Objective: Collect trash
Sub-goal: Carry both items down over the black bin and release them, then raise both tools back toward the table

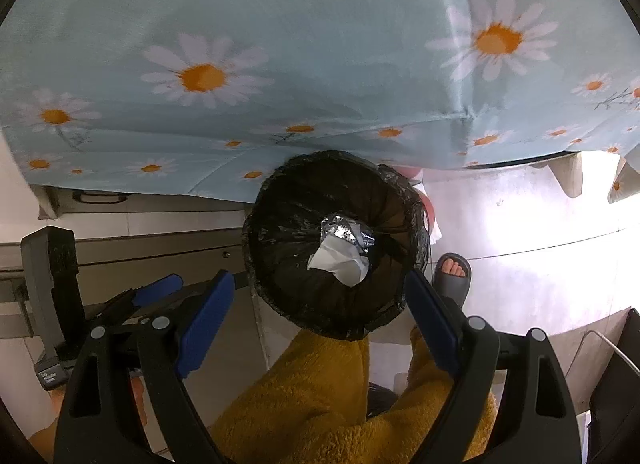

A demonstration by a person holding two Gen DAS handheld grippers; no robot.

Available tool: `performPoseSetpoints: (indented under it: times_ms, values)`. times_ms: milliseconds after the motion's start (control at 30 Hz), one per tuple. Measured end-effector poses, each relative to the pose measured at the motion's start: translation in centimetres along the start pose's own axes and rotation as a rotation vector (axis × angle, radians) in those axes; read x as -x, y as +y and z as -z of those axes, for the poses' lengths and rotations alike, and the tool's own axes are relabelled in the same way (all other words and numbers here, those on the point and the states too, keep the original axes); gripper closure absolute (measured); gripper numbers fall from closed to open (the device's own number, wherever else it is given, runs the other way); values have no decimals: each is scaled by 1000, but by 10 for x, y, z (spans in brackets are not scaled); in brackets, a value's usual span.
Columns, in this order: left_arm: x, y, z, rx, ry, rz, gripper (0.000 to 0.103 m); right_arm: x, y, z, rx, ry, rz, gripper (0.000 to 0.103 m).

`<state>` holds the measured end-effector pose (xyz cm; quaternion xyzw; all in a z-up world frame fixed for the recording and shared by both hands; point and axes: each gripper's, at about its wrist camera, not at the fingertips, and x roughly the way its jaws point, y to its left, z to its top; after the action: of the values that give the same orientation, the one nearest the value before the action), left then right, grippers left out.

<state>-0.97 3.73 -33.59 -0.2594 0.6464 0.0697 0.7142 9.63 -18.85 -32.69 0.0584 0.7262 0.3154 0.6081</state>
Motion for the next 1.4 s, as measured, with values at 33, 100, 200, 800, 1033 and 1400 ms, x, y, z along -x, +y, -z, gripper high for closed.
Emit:
performPoseSetpoints:
  times_ms: [33,100,200,800,1033,1400]
  values:
    - [5,-3,0,-4,-6,-1,12,8,3,0,17,-11,-7,17]
    - [18,-8,2,-11,-26,1,12,24,10,0,59,-37,-11,17]
    - [42,-18,4,-30,-66,-3,12,49,19,0,112,-83,-18,15]
    - [209,-93,-8,-179,-440,-21,12,222,67,-13,381,-443,-83,10]
    - [247,-112,-25,-223,-526,-11,12,253,91,-41,515,-539,-18,10]
    - [266,-82,-84,-256,-565,25,12,232,134,-125,659,-574,125,10]
